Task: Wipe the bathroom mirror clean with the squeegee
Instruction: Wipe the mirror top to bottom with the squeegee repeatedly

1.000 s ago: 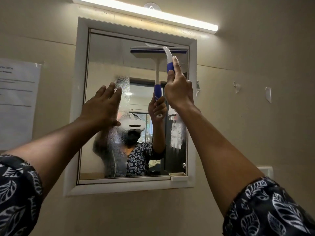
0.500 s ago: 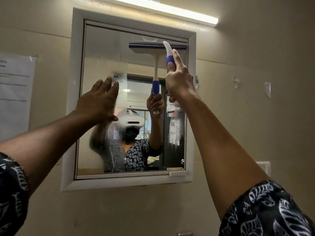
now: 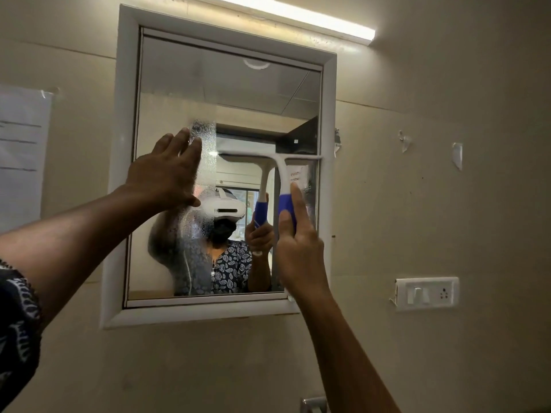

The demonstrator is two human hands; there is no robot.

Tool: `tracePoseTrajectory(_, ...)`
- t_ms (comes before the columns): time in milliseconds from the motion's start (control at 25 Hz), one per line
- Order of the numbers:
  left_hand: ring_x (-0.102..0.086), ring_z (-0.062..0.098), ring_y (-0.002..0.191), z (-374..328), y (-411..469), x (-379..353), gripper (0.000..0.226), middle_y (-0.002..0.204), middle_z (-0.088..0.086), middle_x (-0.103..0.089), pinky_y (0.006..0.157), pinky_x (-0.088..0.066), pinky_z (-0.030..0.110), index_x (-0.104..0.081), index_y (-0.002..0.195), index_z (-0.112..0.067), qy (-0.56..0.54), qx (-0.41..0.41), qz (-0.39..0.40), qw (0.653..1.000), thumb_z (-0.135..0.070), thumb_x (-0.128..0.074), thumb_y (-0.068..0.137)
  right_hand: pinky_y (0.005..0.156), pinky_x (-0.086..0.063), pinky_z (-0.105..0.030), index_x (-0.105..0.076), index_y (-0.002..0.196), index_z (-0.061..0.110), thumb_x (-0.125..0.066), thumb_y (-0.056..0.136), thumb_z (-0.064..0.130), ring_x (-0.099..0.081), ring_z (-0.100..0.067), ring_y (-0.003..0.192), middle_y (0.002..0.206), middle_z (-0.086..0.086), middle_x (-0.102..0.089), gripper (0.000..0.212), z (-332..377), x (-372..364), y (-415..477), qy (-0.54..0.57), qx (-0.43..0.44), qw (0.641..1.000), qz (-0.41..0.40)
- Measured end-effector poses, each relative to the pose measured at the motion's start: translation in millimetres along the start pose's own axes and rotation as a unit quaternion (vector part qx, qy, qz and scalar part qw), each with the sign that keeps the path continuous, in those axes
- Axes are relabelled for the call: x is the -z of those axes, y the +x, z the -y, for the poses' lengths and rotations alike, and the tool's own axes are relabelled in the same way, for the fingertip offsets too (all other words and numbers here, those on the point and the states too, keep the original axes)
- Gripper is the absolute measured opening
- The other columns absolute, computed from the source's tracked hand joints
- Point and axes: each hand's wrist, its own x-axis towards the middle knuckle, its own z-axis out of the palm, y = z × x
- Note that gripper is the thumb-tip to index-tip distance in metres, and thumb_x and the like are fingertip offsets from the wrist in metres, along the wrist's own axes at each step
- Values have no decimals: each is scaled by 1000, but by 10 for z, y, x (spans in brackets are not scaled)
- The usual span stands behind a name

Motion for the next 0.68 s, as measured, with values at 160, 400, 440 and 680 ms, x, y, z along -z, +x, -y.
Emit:
tracePoseTrajectory(160,-5,28,146,2,0,-7,117,159,6,-2,105,-34,53,-8,150,-17,-5,-3,-2,1000,-42,-82,62,44,-38,-12,-12,141,53,-28,99,34,-45,-2,47,74,7,-51,49,-171,-26,-489,29,-43,998,26)
tracePoseTrajectory(400,-4,28,146,-7,-1,-7,117,159,7,-2,106,-33,52,-8,150,-17,-2,-1,-2,1000,-41,-82,63,44,-38,-16,-9,134,59,-28,90,44,-44,-3,41,60,3,-46,50,-374,-78,-1016,20,-103,994,36)
tracePoseTrajectory(440,-4,28,146,-7,0,-9,117,159,7,-1,106,-32,52,-8,150,-17,-2,-1,-1,1000,-41,-82,63,45,-41,-17,-9,133,58,-30,92,41,-45,-4,42,62,4,-48,49,-396,-82,-1064,12,-114,993,35)
tracePoseTrajectory(680,-4,30,145,-19,21,-23,119,158,8,-1,105,-33,54,-7,150,-17,0,5,5,1000,-40,-83,62,52,-44,-17,-6,128,63,-31,96,40,-46,-6,50,68,5,-50,47,-381,-10,-1153,-28,-143,988,44)
